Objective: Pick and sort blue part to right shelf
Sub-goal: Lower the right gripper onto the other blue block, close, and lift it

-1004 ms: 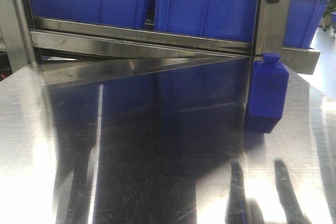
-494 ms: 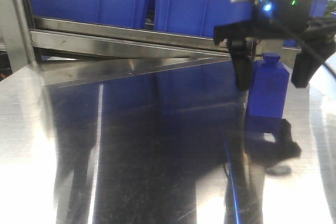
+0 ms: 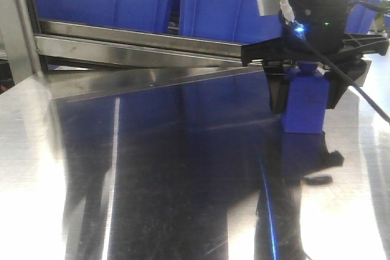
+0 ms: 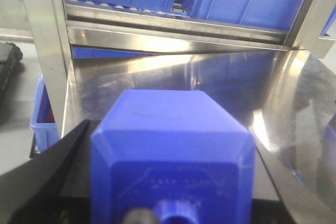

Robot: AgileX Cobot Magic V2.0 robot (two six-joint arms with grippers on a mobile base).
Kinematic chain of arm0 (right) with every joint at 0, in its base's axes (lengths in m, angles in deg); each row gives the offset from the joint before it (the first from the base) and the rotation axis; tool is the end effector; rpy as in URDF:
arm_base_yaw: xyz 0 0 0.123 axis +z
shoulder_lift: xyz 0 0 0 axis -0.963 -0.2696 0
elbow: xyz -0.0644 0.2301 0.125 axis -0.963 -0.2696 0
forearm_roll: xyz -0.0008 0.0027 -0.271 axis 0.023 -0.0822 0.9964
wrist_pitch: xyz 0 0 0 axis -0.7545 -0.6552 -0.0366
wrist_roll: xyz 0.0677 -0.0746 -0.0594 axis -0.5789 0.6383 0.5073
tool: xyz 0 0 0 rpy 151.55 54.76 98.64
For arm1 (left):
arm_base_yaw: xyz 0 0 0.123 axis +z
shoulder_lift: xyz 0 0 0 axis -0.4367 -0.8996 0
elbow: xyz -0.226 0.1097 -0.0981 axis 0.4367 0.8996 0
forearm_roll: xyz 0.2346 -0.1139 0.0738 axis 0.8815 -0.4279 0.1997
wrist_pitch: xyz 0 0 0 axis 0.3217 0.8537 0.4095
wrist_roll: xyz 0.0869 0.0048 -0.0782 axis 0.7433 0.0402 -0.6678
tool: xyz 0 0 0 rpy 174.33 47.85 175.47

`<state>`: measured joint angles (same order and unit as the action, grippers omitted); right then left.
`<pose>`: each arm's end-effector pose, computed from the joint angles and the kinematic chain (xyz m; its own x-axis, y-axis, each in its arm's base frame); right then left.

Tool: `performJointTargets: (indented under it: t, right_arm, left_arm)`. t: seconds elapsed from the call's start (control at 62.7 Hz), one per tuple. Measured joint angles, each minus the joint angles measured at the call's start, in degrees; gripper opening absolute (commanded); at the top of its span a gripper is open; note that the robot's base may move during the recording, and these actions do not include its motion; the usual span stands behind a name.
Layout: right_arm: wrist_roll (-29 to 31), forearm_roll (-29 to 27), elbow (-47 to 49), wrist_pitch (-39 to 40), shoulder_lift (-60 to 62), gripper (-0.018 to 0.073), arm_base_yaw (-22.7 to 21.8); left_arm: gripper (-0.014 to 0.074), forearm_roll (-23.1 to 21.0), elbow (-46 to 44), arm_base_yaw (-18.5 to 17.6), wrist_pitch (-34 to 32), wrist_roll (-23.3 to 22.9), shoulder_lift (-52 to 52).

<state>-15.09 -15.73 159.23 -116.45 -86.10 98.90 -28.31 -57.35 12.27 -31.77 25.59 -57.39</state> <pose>0.3695 0.1515 0.1772 -0.9517 0.0317 -0.3055 0.0324 0.9995 0.0026 0.1498 -0.0399 0.3222 -0.2998 -0.0324 -0.9535 0.2336 0.9665 -0.1063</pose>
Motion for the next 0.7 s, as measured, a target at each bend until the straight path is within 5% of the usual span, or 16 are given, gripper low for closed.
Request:
performJointTargets:
  t: [0.446,0.701]
  right_arm:
    - [1.5,1.6,-1.2,3.7,2.3,0.0342,1.3]
    - [1.8,6.8,-4.7,8.7,10.4,0.0342,2.6]
  left_arm:
    - [0.0356,4.7,2.2,6.2,1.7,-1.5,3.5]
    - [0.0356,7.5,6.8,6.6,2.3,-1.6,11.2]
